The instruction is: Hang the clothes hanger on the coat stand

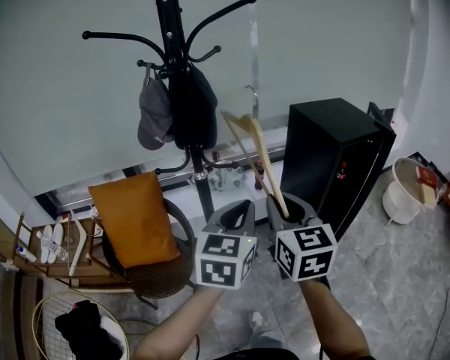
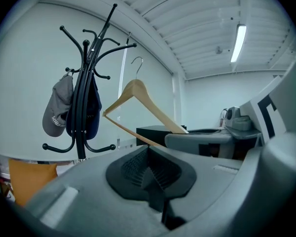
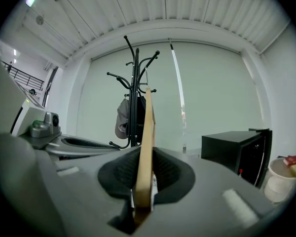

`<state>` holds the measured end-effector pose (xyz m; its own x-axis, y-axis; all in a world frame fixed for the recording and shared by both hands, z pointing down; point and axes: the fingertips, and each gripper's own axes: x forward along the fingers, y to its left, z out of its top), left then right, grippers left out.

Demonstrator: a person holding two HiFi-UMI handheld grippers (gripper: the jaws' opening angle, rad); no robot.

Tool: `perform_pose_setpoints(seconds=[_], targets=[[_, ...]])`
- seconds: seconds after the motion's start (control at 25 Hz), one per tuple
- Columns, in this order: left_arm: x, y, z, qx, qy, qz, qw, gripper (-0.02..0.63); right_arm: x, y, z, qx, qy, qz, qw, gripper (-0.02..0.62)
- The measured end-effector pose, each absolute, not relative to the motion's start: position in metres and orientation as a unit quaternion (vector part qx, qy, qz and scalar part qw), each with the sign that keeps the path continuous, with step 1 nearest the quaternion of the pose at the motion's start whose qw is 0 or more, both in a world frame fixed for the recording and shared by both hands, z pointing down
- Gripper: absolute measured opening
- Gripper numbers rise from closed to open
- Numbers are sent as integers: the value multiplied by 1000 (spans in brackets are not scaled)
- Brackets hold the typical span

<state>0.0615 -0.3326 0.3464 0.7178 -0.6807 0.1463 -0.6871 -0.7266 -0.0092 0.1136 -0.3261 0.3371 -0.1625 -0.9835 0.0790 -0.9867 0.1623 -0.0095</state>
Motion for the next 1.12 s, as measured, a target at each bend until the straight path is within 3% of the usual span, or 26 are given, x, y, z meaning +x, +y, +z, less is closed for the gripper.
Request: perform_pose_setpoints(seconds=[1.12], targets=[[95,-452,321,902,-425,77,15,5,142,-463,312,611,-787,-41,73,49]])
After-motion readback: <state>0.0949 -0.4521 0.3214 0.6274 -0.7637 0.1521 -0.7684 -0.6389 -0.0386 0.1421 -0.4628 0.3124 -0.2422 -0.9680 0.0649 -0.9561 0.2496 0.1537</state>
